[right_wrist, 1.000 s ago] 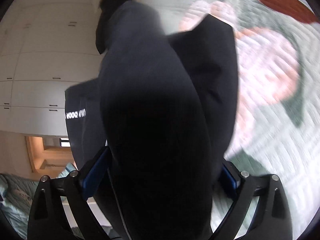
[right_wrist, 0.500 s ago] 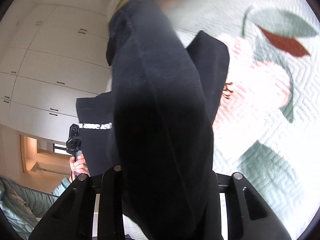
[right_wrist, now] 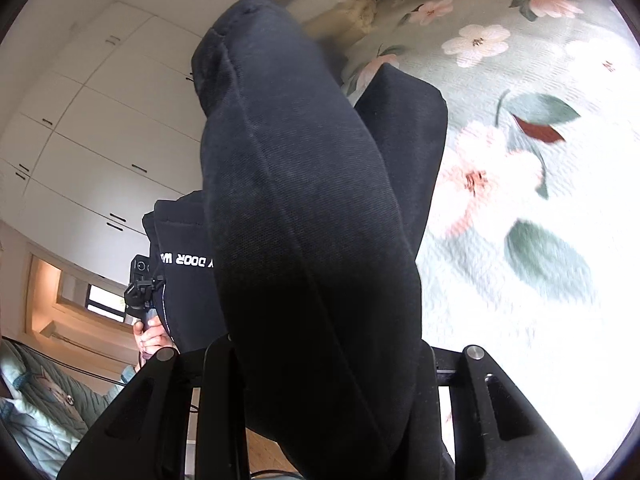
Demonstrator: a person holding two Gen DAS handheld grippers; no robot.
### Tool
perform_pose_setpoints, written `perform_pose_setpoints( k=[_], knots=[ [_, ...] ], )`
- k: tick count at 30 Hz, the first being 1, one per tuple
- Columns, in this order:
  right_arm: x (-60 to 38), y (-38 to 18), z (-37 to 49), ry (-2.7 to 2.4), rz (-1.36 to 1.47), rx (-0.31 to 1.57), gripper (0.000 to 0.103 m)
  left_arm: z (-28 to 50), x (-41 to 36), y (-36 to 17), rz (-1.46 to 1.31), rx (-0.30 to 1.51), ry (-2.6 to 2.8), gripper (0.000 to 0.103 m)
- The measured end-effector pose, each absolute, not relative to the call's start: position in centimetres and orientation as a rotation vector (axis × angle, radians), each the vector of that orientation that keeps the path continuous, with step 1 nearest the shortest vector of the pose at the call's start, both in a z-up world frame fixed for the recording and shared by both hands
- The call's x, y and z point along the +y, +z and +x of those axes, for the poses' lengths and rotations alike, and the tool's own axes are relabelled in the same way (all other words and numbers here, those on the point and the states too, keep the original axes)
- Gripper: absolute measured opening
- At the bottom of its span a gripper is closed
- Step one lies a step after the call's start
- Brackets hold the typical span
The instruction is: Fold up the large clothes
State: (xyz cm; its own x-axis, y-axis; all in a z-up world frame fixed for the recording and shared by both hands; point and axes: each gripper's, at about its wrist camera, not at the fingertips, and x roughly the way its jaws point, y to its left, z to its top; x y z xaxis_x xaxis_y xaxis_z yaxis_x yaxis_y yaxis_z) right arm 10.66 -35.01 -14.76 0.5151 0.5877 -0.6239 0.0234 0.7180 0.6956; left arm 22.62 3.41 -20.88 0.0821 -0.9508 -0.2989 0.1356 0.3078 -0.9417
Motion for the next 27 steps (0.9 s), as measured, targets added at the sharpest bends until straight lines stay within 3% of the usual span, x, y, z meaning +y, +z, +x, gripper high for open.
perform_pose_setpoints(
  k=[4, 9, 12, 13, 14, 22, 27],
  knots=[
    [-37.2, -19.8, 7.9, 0.311, 0.763, 1.043, 0.038, 19.8, 8.4, -25.0, -0.949, 1.261, -0.971, 0.045],
    [-37.2, -30.5, 6.6, 0.160, 0.865, 1.157, 0.038, 17.6, 10.0, -34.8, -0.984, 1.431, -0.847, 0.048],
    [-38.8, -34.5, 5.6, 0.074, 0.954, 1.134, 0.052, 17.6, 12.5, -40.1, -1.126, 1.460, -0.781, 0.052],
    [-39.4, -35.1, 5.4, 0.038, 0.986, 1.134, 0.067, 17.7, 13.6, -41.5, -1.211, 1.462, -0.780, 0.053],
    [-39.9, -35.4, 5.2, 0.017, 0.996, 1.136, 0.073, 17.8, 14.7, -42.1, -1.247, 1.460, -0.742, 0.053],
    [-42.5, -28.6, 3.6, -0.205, 0.771, 1.174, 0.076, 17.4, 21.5, -34.8, -1.036, 1.376, -0.603, 0.057],
    [-40.2, -19.6, 2.3, -0.247, 0.491, 1.151, 0.076, 16.7, 18.2, -27.7, -0.778, 1.318, -0.633, 0.060]
  ],
)
